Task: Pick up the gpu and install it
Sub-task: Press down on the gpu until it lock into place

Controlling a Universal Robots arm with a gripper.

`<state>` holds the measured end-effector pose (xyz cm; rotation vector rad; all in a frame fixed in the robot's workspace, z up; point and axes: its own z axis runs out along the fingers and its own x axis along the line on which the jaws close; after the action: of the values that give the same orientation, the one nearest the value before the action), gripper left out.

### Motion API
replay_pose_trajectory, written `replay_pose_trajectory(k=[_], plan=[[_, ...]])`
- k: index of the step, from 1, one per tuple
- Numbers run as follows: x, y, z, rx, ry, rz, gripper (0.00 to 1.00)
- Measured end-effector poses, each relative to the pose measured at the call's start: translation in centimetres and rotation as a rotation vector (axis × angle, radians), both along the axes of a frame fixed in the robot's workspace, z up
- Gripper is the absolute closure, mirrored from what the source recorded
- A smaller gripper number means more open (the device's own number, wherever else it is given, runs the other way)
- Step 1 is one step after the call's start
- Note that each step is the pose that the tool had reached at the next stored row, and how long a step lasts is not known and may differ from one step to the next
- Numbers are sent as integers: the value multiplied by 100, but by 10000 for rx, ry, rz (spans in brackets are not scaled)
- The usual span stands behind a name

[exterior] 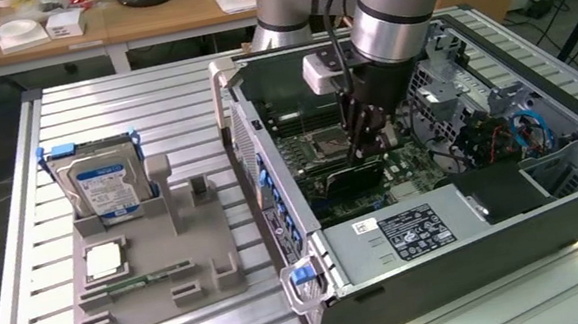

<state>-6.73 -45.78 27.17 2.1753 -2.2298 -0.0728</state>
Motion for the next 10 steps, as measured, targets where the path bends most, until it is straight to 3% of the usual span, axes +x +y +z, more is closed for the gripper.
replay_pose_trajectory(k=[4,10], plan=[[0,2,-28,0,-2,0,89],[1,39,-94,-6,-6,2,89]])
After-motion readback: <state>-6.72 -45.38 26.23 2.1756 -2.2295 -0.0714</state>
